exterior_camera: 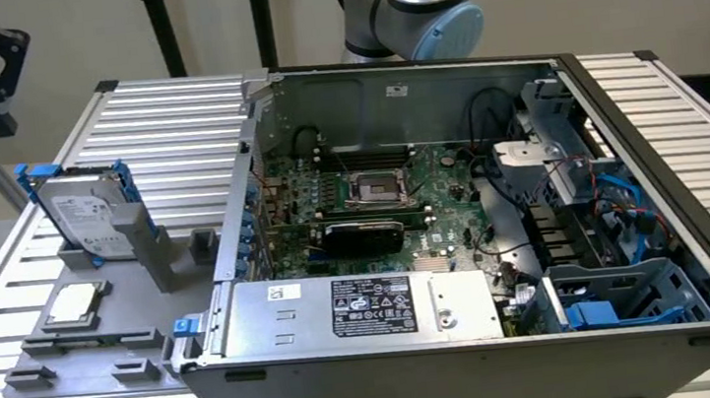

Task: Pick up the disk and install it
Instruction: 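Pick up the disk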

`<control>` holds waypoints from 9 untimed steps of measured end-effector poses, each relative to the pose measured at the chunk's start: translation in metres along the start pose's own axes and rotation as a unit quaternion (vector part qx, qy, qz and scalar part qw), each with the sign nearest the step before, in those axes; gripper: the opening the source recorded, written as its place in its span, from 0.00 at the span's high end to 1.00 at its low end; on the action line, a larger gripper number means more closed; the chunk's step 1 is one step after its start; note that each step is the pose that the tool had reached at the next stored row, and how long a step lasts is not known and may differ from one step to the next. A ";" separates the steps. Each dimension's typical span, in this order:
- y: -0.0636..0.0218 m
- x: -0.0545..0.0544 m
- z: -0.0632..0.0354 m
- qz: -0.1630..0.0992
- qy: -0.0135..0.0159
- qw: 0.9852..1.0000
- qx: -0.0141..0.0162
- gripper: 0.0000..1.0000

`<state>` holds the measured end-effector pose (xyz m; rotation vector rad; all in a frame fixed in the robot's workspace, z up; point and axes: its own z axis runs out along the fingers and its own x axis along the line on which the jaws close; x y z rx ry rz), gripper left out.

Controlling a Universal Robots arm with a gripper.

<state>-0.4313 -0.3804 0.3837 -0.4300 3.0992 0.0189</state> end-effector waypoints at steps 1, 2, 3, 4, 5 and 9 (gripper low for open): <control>0.0000 0.000 0.0000 -0.009 0.000 1.000 0.000 0.89; 0.0000 0.000 0.0000 -0.018 0.000 1.000 0.000 0.89; 0.0000 0.000 0.0000 -0.027 0.000 1.000 0.000 0.89; 0.0000 0.000 0.0001 -0.036 0.000 0.999 -0.001 0.89; 0.0000 0.000 0.0001 -0.045 0.000 0.999 -0.001 0.89; 0.0000 0.000 0.0003 -0.082 0.001 0.997 -0.001 0.89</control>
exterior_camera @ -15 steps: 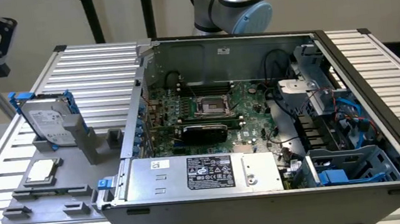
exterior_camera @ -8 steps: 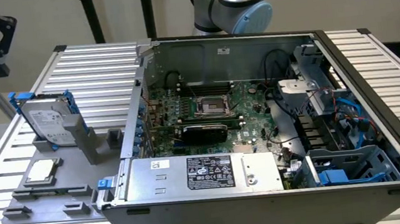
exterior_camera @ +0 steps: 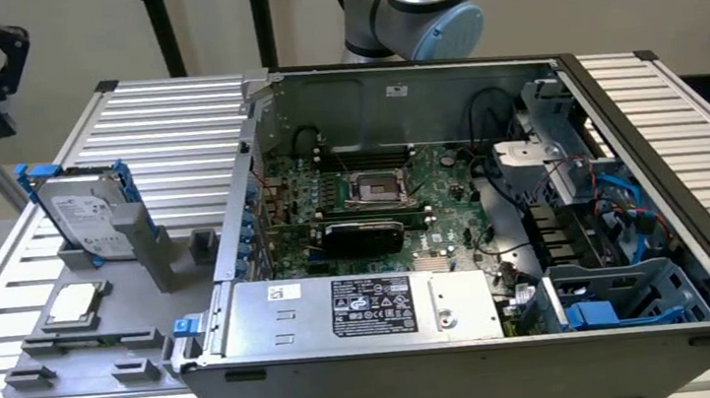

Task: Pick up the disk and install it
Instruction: 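Pick up the disk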

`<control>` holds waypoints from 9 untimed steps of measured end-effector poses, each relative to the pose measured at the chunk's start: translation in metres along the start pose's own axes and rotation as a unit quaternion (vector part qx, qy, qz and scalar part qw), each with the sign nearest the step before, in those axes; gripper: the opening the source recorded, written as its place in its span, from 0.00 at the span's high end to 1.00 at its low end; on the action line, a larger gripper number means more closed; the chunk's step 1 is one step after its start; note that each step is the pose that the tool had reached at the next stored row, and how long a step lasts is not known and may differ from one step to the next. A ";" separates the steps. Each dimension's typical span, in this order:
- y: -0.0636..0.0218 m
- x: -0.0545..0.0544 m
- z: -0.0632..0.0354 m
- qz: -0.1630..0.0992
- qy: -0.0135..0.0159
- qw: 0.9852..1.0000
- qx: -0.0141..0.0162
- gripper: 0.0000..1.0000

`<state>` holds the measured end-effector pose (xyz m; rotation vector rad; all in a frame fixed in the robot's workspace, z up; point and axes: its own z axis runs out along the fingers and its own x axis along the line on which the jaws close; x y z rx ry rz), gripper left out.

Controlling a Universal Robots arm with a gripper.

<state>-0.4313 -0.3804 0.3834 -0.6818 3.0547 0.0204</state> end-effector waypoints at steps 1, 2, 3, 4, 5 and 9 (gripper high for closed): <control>0.0000 0.000 0.0000 -0.009 0.000 1.000 0.000 0.89; 0.0000 0.000 0.0001 -0.018 0.000 1.000 0.000 0.89; 0.0000 0.000 0.0001 -0.027 0.000 1.000 0.000 0.89; 0.0000 0.000 0.0002 -0.036 0.000 0.999 -0.001 0.89; 0.0000 0.000 0.0002 -0.045 0.000 0.999 -0.001 0.89; 0.0000 0.000 0.0005 -0.082 0.001 0.997 -0.001 0.89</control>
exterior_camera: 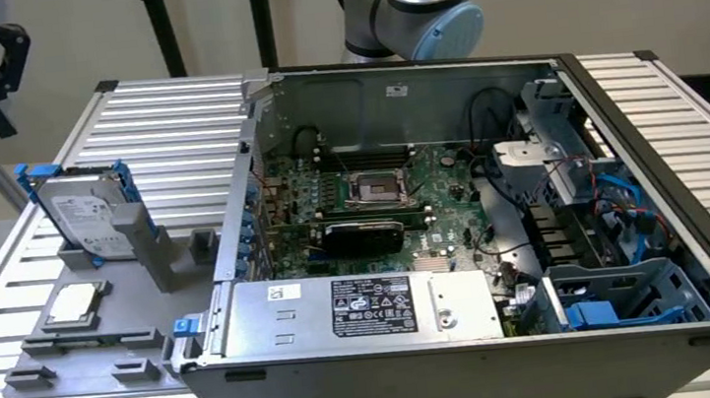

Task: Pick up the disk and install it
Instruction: 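Pick up the disk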

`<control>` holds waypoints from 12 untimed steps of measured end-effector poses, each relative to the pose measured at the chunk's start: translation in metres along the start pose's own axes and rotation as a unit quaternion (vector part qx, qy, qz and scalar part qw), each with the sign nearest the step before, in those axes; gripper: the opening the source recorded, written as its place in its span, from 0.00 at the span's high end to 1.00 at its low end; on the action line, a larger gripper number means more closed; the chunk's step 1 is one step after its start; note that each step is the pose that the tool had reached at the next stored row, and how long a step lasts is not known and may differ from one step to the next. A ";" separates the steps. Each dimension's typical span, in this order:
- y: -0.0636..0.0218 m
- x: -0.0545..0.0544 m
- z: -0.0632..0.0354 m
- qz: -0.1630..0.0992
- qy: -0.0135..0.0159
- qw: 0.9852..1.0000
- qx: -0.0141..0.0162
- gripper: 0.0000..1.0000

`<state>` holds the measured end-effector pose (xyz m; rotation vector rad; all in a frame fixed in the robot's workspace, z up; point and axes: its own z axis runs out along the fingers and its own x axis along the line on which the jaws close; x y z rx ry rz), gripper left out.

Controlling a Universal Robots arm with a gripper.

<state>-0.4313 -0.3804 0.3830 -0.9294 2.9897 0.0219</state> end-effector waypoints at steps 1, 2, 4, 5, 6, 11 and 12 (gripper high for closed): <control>0.0000 0.000 0.0001 -0.009 0.000 1.000 0.000 0.89; 0.0000 0.000 0.0001 -0.018 0.000 1.000 0.000 0.89; 0.0000 0.000 0.0002 -0.036 0.000 0.999 -0.001 0.89; 0.0000 0.000 0.0004 -0.046 0.001 0.999 -0.001 0.89; 0.0000 0.000 0.0008 -0.055 0.001 0.998 -0.001 0.89; 0.0000 0.000 0.0041 -0.100 0.001 0.995 -0.002 0.89; -0.0001 0.000 0.0049 -0.109 0.001 0.994 -0.002 0.89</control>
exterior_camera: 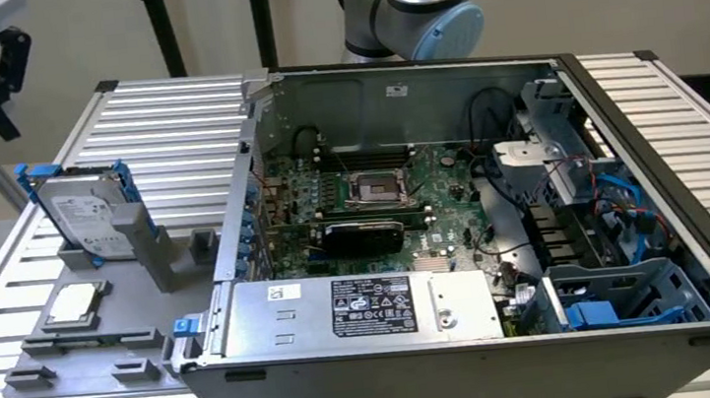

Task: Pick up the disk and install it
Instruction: 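Pick up the disk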

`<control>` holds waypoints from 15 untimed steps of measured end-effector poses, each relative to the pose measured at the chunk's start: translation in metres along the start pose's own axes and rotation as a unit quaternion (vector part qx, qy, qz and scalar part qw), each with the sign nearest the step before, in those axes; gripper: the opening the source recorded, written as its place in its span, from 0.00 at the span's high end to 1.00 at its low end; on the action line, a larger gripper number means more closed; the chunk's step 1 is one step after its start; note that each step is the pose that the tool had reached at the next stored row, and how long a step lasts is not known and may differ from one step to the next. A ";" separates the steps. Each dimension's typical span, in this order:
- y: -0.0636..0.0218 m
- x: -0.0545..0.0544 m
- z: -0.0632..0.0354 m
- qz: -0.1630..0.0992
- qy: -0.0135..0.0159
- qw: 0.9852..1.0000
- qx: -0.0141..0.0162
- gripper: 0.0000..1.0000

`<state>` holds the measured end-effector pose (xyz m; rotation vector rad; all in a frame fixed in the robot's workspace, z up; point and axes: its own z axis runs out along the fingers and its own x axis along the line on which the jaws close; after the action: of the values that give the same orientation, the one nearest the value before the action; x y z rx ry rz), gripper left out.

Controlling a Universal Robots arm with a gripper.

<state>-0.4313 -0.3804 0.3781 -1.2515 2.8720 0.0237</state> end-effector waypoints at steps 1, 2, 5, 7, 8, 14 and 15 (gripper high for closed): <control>0.0000 0.000 0.0008 -0.009 0.000 1.000 0.000 0.89; 0.0000 0.000 0.0016 -0.018 0.000 1.000 0.000 0.89; 0.0000 0.000 0.0042 -0.045 0.000 0.999 -0.001 0.89; -0.0001 0.000 0.0053 -0.063 0.001 0.998 -0.001 0.89; -0.0001 0.000 0.0058 -0.072 0.001 0.997 -0.001 0.89; -0.0002 0.000 0.0063 -0.124 0.001 0.992 -0.001 0.89; -0.0003 0.000 0.0062 -0.131 0.001 0.991 -0.002 0.89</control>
<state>-0.4311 -0.3804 0.3718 -1.6178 2.6841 0.0252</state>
